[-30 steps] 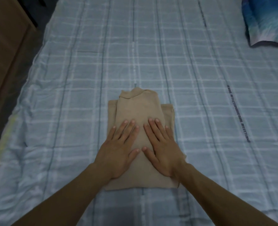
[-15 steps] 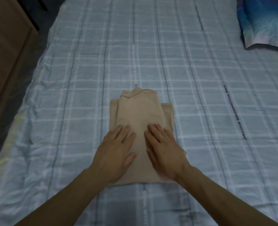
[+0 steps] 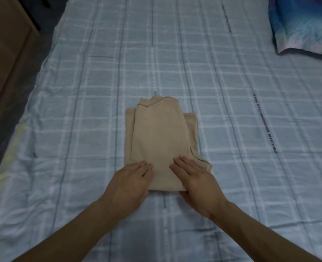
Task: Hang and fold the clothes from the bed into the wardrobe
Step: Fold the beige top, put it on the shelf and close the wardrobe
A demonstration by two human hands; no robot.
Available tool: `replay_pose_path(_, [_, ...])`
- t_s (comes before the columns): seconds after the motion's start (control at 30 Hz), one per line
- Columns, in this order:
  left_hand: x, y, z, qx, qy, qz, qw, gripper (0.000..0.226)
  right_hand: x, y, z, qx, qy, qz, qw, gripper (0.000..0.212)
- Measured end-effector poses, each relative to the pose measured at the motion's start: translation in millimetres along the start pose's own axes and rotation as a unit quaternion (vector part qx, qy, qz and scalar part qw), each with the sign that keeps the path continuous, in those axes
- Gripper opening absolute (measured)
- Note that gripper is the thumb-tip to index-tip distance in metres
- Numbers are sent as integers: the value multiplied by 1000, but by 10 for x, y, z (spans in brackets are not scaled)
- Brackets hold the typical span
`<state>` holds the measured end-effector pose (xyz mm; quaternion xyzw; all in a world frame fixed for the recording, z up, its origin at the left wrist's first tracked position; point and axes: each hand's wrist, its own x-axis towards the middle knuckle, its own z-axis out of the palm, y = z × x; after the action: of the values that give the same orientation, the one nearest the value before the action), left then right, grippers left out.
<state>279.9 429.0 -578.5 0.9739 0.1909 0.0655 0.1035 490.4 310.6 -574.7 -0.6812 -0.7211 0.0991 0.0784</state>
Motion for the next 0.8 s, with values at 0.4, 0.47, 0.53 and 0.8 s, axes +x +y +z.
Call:
replay_pose_path(0.4, [-444,395,-415,-188,-87,-19,978,6,-416,-212,-556,111,-165,-26,980,28])
replay_pose_path(0.47, [-502,523,-526,-186,-102,-5,977,20,-482,-249,-652,120,-207,-38,970,23])
replay_pose_path(0.53, [-501,561,-588,-147,-71,-9,987,22,-458,-249,-723,123,-202,-35,971,22])
replay_pose_path(0.8, [-70,312,-652,-80,87,-91,989,27,-14,-203,-886,84,-60,60,993,16])
